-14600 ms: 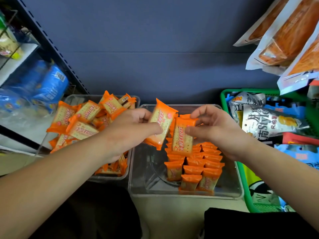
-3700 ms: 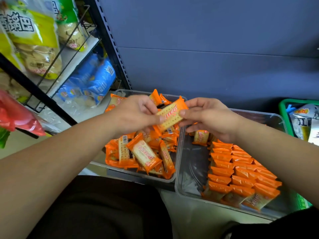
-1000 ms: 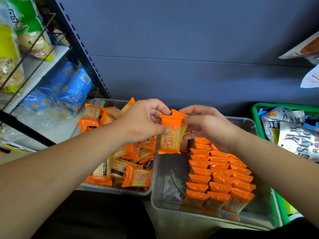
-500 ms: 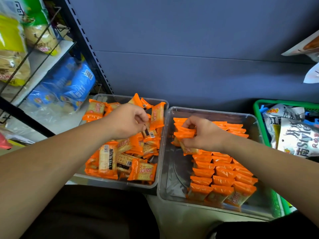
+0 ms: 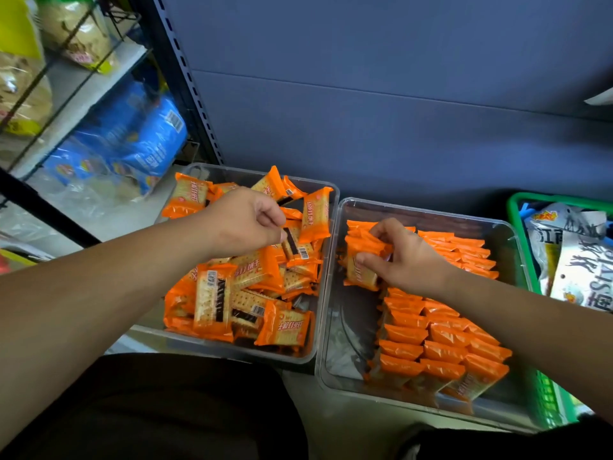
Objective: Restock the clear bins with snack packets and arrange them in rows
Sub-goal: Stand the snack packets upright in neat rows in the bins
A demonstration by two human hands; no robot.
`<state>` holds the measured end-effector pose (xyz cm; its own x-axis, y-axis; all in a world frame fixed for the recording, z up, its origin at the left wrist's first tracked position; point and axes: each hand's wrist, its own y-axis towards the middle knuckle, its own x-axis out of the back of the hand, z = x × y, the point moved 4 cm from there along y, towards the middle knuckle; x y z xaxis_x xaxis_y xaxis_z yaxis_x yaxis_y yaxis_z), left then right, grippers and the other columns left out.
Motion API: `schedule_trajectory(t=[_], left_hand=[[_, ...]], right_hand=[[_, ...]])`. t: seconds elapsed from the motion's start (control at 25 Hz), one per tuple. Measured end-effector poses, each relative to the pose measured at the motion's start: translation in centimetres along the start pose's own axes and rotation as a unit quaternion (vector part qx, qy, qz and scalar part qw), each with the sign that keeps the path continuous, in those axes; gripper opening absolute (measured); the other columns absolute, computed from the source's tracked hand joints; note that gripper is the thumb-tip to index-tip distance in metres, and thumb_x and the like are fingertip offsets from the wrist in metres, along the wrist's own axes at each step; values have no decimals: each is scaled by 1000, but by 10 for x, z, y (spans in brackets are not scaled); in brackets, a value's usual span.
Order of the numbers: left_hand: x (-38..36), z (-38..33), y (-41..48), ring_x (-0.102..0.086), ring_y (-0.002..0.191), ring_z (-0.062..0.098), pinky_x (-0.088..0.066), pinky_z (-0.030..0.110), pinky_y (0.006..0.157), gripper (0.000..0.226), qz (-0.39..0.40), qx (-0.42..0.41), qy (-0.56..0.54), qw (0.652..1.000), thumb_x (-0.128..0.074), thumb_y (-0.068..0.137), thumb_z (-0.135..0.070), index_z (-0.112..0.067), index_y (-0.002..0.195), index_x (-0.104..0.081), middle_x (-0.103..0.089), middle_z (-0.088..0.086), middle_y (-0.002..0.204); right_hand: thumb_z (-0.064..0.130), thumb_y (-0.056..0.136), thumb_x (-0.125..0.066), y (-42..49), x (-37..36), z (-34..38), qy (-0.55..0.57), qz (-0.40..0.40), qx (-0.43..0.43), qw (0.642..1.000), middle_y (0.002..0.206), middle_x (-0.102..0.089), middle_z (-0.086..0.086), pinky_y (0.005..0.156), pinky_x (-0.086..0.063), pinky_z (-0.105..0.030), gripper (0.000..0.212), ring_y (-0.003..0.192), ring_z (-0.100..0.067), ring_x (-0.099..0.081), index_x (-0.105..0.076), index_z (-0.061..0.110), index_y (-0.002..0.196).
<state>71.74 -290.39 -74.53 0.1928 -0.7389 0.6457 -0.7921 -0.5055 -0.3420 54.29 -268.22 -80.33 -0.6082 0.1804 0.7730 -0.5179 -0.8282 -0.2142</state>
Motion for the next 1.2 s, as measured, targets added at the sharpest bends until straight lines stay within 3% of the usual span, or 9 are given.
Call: schedule_trajectory(t=[0.04,0.12,0.24,0.4,0.56,0.72,1.04,1.16,1.2], left_hand=[[-4,-3,1,-73,92,11,-62,33,87,18,5,-4,10,1000,-83,89,-22,-21,107,-78,-76,-4,97],[-11,-8,2,-72,91,8,-61,28,84,19,18,-10,35,999,-82,90,-21,-21,108,-77,-75,-5,98],[-17,-9,3,-74,93,12,-63,37,88,16,26,-16,56,998,-81,90,-17,-21,104,-75,-74,-3,97],[-19,-7,8,-71,93,14,-62,38,86,14,-6,-22,101,995,-82,89,-22,-22,102,-76,-72,-6,95],[-32,-24,25,-65,109,19,-58,39,91,42,-38,-64,159,984,-83,86,-33,-25,125,-69,-66,-4,118],[-61,-34,45,-54,130,27,-52,37,101,84,40,-65,200,977,-86,82,-28,-32,154,-43,-44,1,151],[-35,-44,33,-60,102,17,-51,29,81,55,-42,-73,129,988,-90,76,-28,-36,122,-61,-55,-5,121],[-5,-46,10,-69,90,12,-57,26,75,35,-98,-54,33,993,-79,90,-18,-31,119,-64,-65,-9,110],[5,-44,0,-73,88,15,-61,31,77,36,-110,-32,-35,993,-76,91,-13,-30,120,-64,-68,-6,112]], right_hand=[[47,91,-75,1,-1,0,5,5,-2,1000,101,-63,8,76,-53,-35,44,86,-15,-64,-49,25,118],[51,91,-73,3,-6,-2,-96,39,3,995,115,-62,5,86,-51,-37,49,103,-19,-62,-49,26,125],[55,95,-64,1,-13,-4,-291,43,24,955,138,-53,3,107,-40,-38,55,132,-23,-47,-47,27,139],[55,90,-67,4,-18,1,-359,-11,56,932,134,-49,-1,106,-38,-43,61,128,-28,-45,-49,27,141],[49,87,-71,9,-13,-2,-337,-3,28,941,138,-52,5,109,-35,-40,62,131,-24,-45,-46,32,141],[49,91,-70,8,-13,-3,-317,-5,51,947,136,-53,5,107,-33,-39,52,130,-23,-45,-52,31,136],[48,85,-78,9,4,-6,-269,18,62,961,129,-57,5,105,-42,-39,55,127,-22,-52,-59,30,134],[38,88,-80,5,18,6,-56,-30,32,997,115,-64,7,91,-53,-34,36,109,-18,-64,-66,29,120],[37,89,-80,4,25,17,43,-43,5,998,113,-66,9,86,-54,-28,33,104,-14,-66,-66,29,118]])
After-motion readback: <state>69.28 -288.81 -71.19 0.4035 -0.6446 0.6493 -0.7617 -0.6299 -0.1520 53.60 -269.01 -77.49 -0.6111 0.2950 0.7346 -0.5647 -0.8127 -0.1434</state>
